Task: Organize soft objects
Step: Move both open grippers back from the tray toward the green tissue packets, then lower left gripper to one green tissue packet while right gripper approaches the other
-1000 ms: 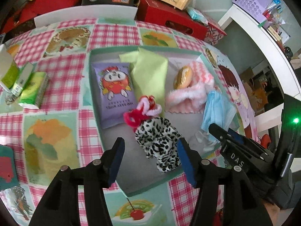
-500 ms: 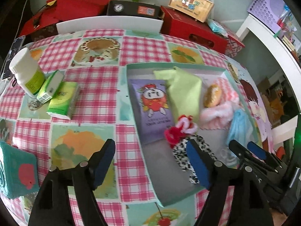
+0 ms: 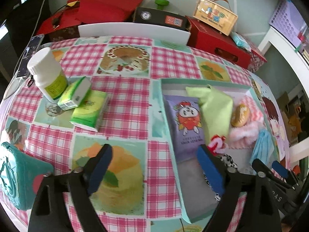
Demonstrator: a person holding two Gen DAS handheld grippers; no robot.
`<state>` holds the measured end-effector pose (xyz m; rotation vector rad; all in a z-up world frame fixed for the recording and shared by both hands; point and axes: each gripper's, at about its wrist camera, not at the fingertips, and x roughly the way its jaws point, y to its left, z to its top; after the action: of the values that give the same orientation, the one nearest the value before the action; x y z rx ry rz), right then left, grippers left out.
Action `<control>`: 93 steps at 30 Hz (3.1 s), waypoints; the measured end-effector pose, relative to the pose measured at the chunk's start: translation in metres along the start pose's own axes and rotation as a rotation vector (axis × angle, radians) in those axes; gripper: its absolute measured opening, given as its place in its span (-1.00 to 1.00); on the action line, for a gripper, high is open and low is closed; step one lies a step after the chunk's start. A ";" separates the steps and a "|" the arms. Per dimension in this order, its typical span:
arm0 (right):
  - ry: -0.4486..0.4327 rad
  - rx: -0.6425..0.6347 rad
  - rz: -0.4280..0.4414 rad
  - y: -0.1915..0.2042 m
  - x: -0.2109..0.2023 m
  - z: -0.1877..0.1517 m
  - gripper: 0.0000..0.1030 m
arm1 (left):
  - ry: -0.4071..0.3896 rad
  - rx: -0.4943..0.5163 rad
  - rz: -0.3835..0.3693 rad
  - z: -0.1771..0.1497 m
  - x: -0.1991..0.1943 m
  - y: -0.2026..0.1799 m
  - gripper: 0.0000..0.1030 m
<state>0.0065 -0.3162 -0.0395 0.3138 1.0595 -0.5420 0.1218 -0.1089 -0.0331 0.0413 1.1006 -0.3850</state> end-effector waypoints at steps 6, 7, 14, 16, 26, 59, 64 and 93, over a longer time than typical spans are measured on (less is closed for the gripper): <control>-0.063 0.010 0.025 0.004 -0.009 0.003 0.98 | -0.067 -0.023 0.026 0.008 -0.010 0.014 0.95; -0.072 0.009 0.022 0.005 -0.011 0.004 0.98 | -0.082 -0.024 0.035 0.009 -0.012 0.016 0.95; -0.094 0.036 0.049 0.014 -0.015 0.009 1.00 | -0.185 -0.047 0.095 0.020 -0.028 0.035 0.95; -0.093 0.031 0.059 0.019 -0.015 0.012 1.00 | -0.196 -0.065 0.087 0.023 -0.033 0.042 0.95; -0.138 -0.074 0.120 0.072 -0.031 0.033 1.00 | -0.176 -0.156 0.136 0.040 -0.042 0.083 0.95; -0.050 -0.509 0.315 0.274 0.016 0.036 1.00 | 0.040 -0.404 0.025 0.066 0.002 0.174 0.95; -0.026 -0.533 0.327 0.287 0.026 0.030 1.00 | 0.045 -0.420 0.025 0.065 0.003 0.178 0.95; 0.015 -0.479 0.378 0.302 0.064 0.022 0.83 | 0.072 -0.445 0.074 0.062 0.009 0.187 0.93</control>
<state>0.2161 -0.0944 -0.0894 0.0884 1.0766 0.0586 0.2396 0.0492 -0.0413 -0.2988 1.2320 -0.0663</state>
